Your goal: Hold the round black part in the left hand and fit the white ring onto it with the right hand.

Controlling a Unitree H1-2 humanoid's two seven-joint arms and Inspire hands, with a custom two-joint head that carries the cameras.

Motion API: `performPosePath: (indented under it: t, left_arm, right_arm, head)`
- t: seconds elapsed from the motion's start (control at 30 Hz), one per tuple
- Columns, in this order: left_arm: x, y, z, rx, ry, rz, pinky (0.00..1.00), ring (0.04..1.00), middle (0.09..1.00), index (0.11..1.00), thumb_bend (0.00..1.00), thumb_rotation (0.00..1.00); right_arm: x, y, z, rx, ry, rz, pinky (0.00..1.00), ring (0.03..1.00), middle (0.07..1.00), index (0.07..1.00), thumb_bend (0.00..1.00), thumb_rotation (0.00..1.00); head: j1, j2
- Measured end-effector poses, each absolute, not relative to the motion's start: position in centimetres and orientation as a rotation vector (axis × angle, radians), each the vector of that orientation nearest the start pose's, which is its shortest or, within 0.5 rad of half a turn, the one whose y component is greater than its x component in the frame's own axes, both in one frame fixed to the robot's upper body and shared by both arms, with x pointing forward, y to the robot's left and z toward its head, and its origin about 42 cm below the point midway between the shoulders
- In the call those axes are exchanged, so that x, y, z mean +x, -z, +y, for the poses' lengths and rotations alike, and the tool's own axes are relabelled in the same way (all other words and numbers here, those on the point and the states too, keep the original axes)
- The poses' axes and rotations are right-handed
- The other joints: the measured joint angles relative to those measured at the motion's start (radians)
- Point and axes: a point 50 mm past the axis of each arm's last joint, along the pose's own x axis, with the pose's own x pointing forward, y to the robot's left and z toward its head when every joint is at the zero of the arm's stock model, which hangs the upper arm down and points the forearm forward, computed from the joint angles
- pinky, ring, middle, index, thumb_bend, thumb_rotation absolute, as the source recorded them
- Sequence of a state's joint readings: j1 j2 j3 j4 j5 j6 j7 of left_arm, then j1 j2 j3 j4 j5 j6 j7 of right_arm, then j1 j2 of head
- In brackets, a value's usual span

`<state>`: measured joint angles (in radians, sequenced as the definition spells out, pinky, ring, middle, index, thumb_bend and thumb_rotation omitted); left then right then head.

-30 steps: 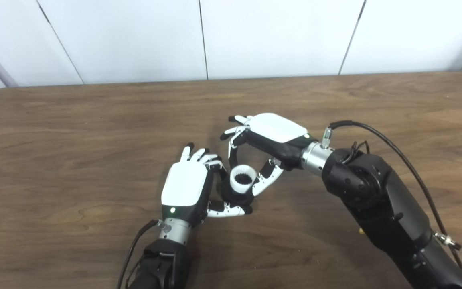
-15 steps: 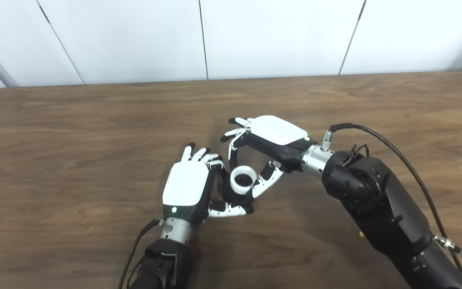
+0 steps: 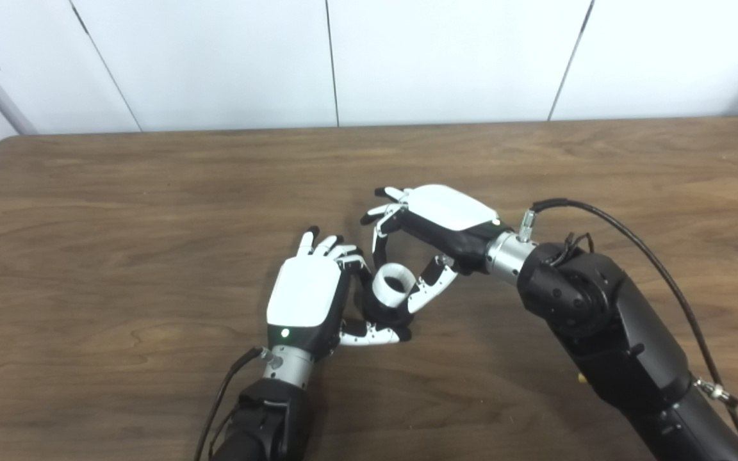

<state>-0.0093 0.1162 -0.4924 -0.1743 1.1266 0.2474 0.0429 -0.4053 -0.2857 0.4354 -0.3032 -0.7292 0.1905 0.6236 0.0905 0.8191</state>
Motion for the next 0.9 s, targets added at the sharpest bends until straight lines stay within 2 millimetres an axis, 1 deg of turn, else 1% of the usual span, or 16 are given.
performPosePath:
  t: [0.43, 0.9]
  left_arm:
    - [25.86, -12.89, 12.47, 1.196, 0.181, -0.227, 1.0, 0.891, 0.783, 0.484, 0.53, 0.06]
    - [25.88, -12.87, 12.31, 1.188, 0.182, -0.225, 1.0, 0.889, 0.78, 0.485, 0.53, 0.06]
  right_arm:
    - [33.89, -23.74, -13.55, -1.164, -0.735, -0.312, 1.0, 1.0, 0.857, 0.484, 0.52, 0.14]
    - [33.61, -23.53, -12.86, -1.149, -0.748, -0.315, 1.0, 1.0, 0.855, 0.484, 0.52, 0.14]
  head:
    - [0.002, 0.0]
    - [0.002, 0.002]
